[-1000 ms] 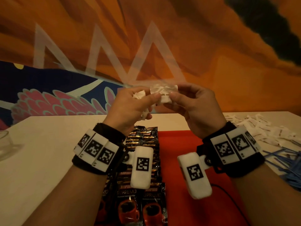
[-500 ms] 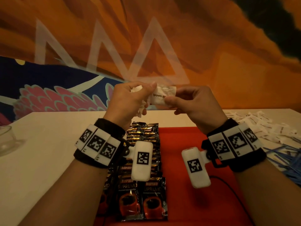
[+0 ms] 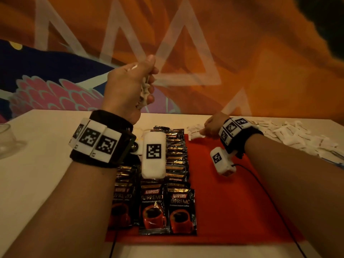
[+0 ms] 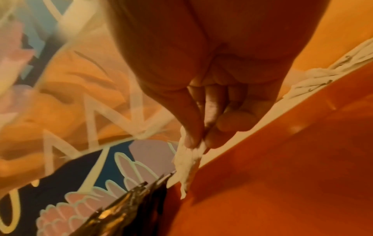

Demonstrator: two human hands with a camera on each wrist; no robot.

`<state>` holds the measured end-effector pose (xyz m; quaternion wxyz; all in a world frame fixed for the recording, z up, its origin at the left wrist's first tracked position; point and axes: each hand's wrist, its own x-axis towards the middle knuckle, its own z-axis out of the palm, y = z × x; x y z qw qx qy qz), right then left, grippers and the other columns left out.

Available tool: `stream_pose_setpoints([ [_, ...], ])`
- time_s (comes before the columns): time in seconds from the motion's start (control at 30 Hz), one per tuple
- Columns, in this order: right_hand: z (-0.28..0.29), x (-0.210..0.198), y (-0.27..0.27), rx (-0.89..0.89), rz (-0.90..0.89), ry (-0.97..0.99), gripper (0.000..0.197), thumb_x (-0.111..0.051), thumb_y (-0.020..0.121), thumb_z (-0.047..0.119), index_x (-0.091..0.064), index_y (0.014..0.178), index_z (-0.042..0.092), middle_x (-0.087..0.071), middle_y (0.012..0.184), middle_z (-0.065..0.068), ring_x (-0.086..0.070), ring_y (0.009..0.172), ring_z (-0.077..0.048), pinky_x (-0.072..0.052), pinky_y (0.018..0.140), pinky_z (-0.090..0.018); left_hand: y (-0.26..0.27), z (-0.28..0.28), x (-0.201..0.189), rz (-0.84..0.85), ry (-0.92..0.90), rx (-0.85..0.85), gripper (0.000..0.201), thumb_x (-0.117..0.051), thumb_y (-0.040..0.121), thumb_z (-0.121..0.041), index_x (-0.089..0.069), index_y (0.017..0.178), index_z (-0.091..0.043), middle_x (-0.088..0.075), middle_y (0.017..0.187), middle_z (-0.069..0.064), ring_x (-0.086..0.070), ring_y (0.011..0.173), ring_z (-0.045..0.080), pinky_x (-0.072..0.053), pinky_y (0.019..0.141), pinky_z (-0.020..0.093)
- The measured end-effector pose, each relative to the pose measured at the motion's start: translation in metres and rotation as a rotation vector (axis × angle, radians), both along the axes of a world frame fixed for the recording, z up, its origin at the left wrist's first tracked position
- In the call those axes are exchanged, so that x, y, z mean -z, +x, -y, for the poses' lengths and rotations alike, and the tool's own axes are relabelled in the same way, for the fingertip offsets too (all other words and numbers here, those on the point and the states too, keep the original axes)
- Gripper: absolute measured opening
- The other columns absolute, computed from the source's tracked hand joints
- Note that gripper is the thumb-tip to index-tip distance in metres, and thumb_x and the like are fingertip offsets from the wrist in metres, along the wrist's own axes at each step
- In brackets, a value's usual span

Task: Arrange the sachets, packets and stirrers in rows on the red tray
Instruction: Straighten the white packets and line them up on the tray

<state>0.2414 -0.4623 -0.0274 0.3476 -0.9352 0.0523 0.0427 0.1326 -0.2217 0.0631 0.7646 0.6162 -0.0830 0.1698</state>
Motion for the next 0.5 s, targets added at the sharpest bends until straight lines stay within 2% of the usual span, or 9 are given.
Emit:
stream_pose_setpoints([
  [0.07, -0.005, 0.005, 0.004, 0.008, -0.045, -0.043, 0.02, -0.078, 0.081, 0.018, -0.059, 0.077, 0.018, -0.063, 0.086, -0.005, -0.064, 0.081, -0.022, -0.055, 0.068, -0.027, 0.0, -0.003, -0.001, 0.0, -0.011, 0.012, 0.026, -0.066, 0.094, -0.034, -0.067, 0.077, -0.015, -0.054, 0.065, -0.003, -0.049, 0.053, 0.008, -0.038, 0.044, 0.021],
  [0.17, -0.016, 0.008, 0.005, 0.002, -0.09, -0.313, 0.042, -0.069, 0.088, 0.044, -0.048, 0.067, 0.015, -0.05, 0.075, -0.004, -0.051, 0.082, -0.024, -0.041, 0.061, -0.029, 0.0, -0.004, -0.001, 0.007, -0.014, 0.018, 0.026, -0.065, 0.094, -0.034, -0.067, 0.078, -0.014, -0.053, 0.065, -0.003, -0.048, 0.053, 0.009, -0.038, 0.044, 0.021],
  [0.23, -0.018, 0.01, 0.01, 0.013, -0.097, -0.368, 0.047, -0.069, 0.085, 0.052, -0.046, 0.066, 0.015, -0.049, 0.074, -0.004, -0.05, 0.081, -0.023, -0.04, 0.065, -0.029, 0.001, -0.004, -0.001, 0.005, -0.015, 0.016, 0.025, -0.065, 0.094, -0.033, -0.067, 0.078, -0.013, -0.053, 0.065, -0.003, -0.048, 0.053, 0.009, -0.038, 0.044, 0.021],
  [0.3, -0.018, 0.012, 0.013, 0.005, -0.11, -0.396, 0.046, -0.073, 0.081, 0.052, -0.052, 0.07, 0.014, -0.054, 0.08, -0.005, -0.053, 0.083, -0.024, -0.044, 0.072, -0.032, 0.001, -0.004, 0.0, 0.003, -0.014, 0.017, 0.026, -0.065, 0.094, -0.033, -0.066, 0.077, -0.013, -0.053, 0.065, -0.003, -0.048, 0.053, 0.009, -0.038, 0.044, 0.021],
  [0.4, -0.018, 0.014, 0.015, 0.015, -0.103, -0.351, 0.046, -0.078, 0.079, 0.046, -0.067, 0.097, 0.005, -0.067, 0.101, -0.011, -0.063, 0.098, -0.027, -0.053, 0.089, -0.037, 0.002, -0.005, 0.001, -0.001, -0.009, 0.014, 0.026, -0.065, 0.095, -0.033, -0.067, 0.078, -0.013, -0.053, 0.064, -0.003, -0.048, 0.053, 0.009, -0.038, 0.044, 0.021],
  [0.43, -0.018, 0.015, 0.014, 0.028, -0.096, -0.347, 0.049, -0.078, 0.079, 0.046, -0.068, 0.103, 0.004, -0.068, 0.106, -0.012, -0.064, 0.103, -0.028, -0.053, 0.09, -0.037, 0.003, -0.006, 0.001, -0.002, -0.006, 0.011, 0.026, -0.065, 0.095, -0.033, -0.067, 0.078, -0.013, -0.053, 0.064, -0.003, -0.048, 0.053, 0.009, -0.038, 0.044, 0.021],
  [0.5, -0.018, 0.018, 0.013, 0.03, -0.094, -0.324, 0.045, -0.077, 0.08, 0.045, -0.068, 0.099, 0.005, -0.069, 0.104, -0.012, -0.065, 0.101, -0.028, -0.053, 0.084, -0.034, 0.003, -0.005, 0.002, -0.005, -0.004, 0.007, 0.026, -0.064, 0.095, -0.032, -0.066, 0.079, -0.012, -0.053, 0.064, -0.003, -0.048, 0.053, 0.009, -0.038, 0.044, 0.021],
])
